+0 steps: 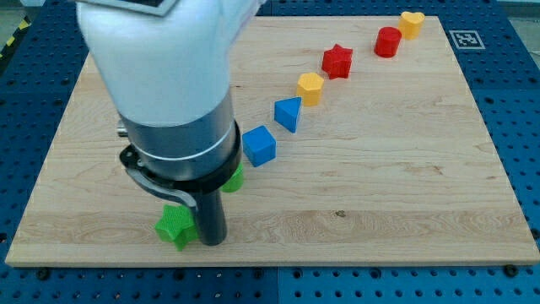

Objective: Push green star towards bottom left

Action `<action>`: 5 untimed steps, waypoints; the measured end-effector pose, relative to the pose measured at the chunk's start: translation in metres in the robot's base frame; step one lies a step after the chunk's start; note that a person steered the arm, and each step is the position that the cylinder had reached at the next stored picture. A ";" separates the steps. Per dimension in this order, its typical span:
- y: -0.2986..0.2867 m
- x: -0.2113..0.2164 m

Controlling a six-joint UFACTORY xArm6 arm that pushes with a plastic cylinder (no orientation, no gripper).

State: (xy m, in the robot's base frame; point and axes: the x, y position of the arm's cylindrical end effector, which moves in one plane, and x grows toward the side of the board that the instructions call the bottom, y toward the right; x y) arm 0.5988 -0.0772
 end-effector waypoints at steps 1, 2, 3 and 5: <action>-0.018 0.000; -0.039 0.000; -0.059 -0.001; -0.058 -0.004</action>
